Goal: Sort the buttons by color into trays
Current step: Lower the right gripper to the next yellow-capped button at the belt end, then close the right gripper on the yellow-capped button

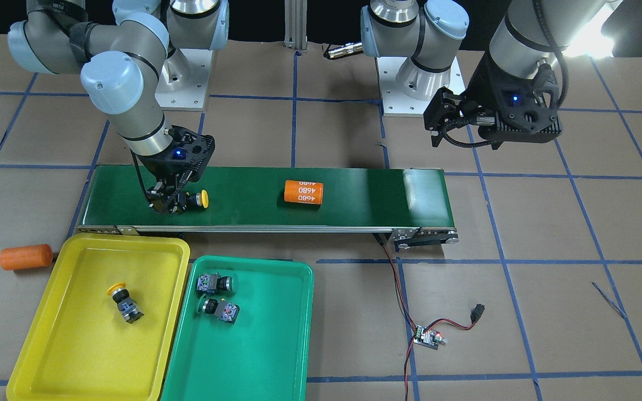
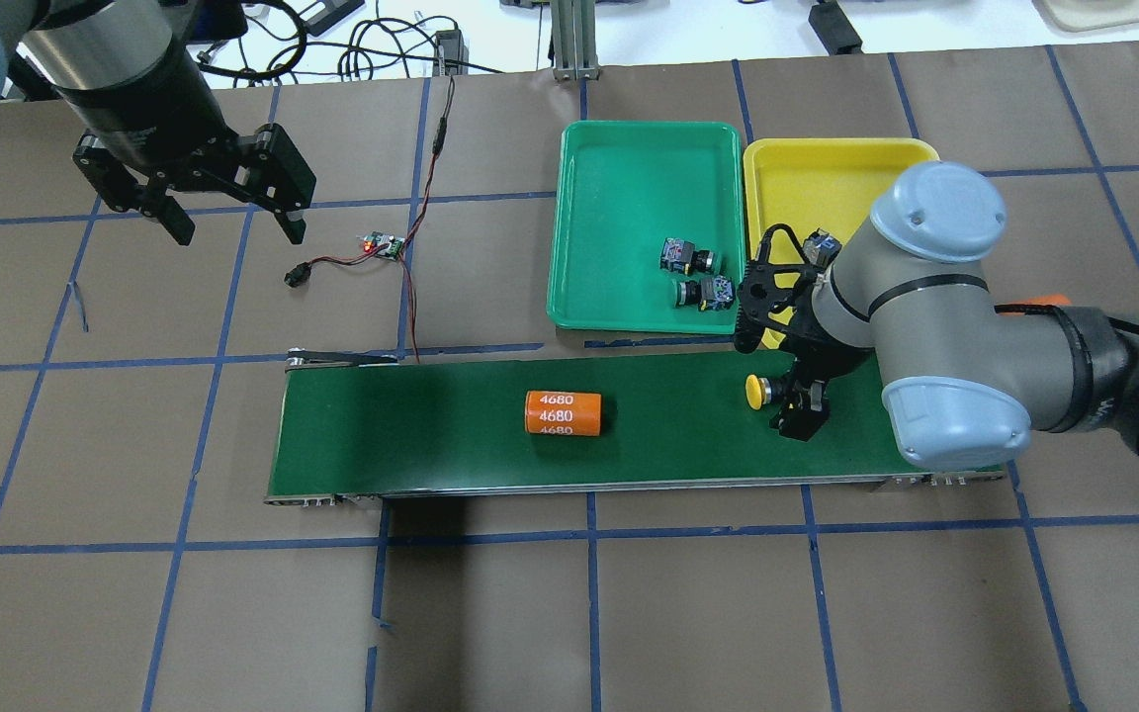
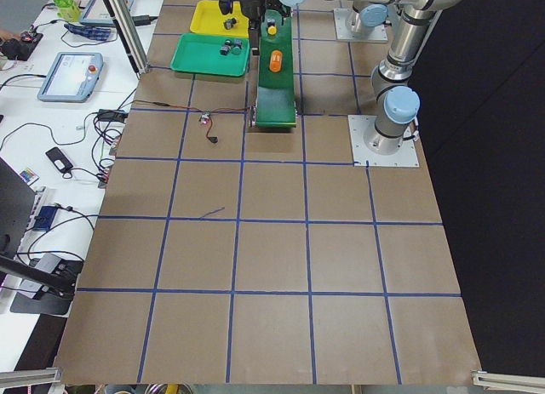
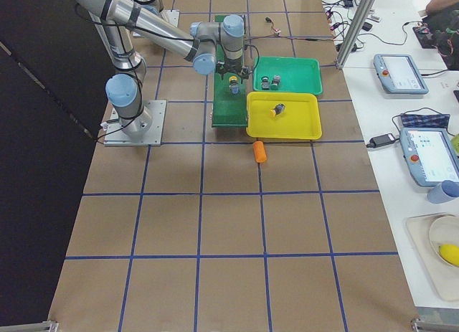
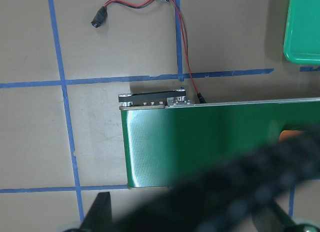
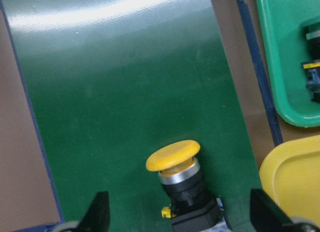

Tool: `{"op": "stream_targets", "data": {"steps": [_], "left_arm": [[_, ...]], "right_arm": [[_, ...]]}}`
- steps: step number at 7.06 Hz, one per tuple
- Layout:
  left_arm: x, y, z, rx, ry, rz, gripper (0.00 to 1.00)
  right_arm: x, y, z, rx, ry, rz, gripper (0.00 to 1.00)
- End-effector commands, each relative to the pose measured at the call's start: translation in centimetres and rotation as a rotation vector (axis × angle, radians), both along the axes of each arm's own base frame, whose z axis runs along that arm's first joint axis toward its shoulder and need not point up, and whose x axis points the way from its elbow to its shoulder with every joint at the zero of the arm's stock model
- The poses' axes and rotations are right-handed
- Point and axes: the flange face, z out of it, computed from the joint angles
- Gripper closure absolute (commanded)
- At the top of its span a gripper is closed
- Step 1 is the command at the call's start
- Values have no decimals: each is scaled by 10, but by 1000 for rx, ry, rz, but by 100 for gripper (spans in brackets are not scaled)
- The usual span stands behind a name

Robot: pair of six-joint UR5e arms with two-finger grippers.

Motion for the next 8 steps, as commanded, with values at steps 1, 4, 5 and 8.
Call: {"op": "stream_targets", "data": {"steps": [1, 4, 5, 8], "left_arm": [[0, 0, 0, -1, -1, 2, 0], [0, 0, 0, -1, -1, 3, 0], [0, 0, 0, -1, -1, 3, 0], [0, 0, 0, -3, -1, 3, 0]], "right_arm": [[-7, -3, 0, -13, 55, 91, 0], [-19, -4, -1, -17, 97, 189, 0], [-23, -5, -2, -19, 99, 228, 19], [-58, -12, -5, -12, 94, 244, 35]]}}
